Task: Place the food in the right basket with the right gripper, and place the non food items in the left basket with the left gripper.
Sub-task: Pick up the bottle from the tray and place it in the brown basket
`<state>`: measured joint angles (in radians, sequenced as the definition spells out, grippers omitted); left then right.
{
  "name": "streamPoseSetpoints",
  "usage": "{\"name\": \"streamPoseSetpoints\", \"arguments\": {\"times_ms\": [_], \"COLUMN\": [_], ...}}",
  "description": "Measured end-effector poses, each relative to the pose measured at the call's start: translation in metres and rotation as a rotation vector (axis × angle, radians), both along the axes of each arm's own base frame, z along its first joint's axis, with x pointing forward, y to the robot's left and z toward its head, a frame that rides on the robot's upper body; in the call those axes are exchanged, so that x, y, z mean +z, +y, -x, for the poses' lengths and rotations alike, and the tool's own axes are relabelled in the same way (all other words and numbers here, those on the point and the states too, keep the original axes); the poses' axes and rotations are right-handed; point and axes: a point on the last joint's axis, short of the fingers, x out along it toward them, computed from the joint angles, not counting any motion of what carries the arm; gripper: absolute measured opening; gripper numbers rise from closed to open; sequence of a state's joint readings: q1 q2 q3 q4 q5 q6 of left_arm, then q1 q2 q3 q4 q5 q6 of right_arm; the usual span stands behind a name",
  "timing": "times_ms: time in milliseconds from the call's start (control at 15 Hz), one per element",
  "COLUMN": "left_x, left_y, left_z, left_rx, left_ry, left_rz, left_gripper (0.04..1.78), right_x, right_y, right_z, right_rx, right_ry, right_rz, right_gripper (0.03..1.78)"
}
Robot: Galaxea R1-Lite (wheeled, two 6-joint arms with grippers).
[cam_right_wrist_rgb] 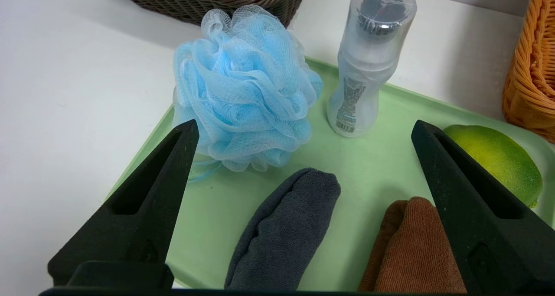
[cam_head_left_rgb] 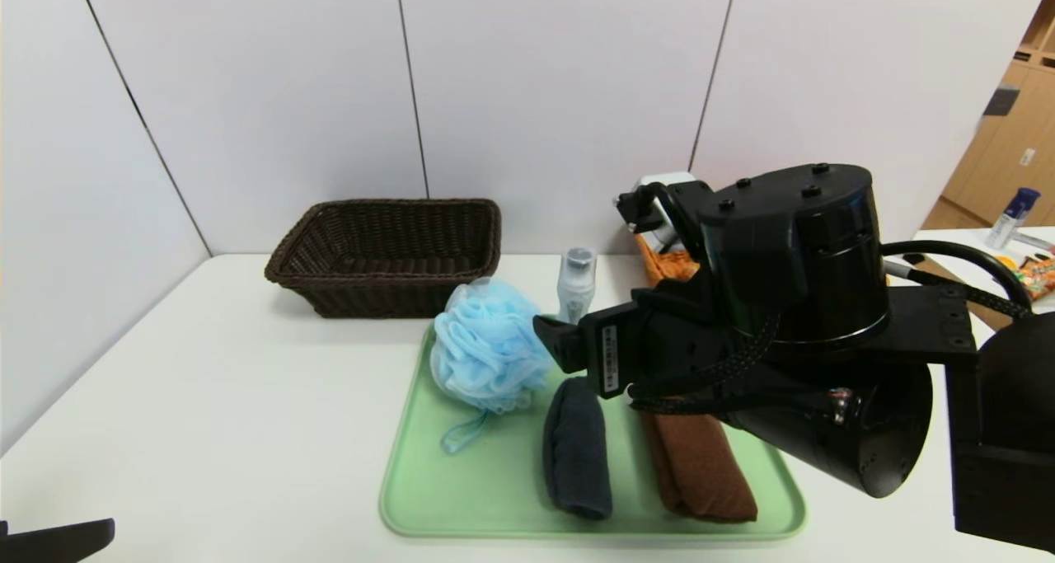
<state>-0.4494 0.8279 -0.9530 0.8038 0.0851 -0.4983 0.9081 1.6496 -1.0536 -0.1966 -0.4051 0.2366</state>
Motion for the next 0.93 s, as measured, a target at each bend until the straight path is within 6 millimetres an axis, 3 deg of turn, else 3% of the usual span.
{"name": "streamPoseSetpoints", "arguments": {"times_ms": [333, 667, 933], "left_x": [0.001, 0.033, 0.048], "left_y": [-0.009, -0.038, -0.080], "left_z": [-0.015, -0.069, -0.113], "left_rx": [-0.056, -0.089, -0.133], "left_ry": [-0.083, -0.143, -0.074], "left_rz": [0.080, 0.132, 0.127], "left_gripper": [1.69, 1.69, 1.69], "right_x": [0.014, 0.037, 0.045], "right_y": [-0.007, -0.034, -0.052], "right_z": [-0.008, -0.020, -0.030], "right_rx": [-0.038, -0.130, -0.192], "right_ry": [-0.008, -0.018, -0.033], "right_rz": [0.001, -0.011, -0.031], "right_gripper": [1.69, 1.69, 1.70]}}
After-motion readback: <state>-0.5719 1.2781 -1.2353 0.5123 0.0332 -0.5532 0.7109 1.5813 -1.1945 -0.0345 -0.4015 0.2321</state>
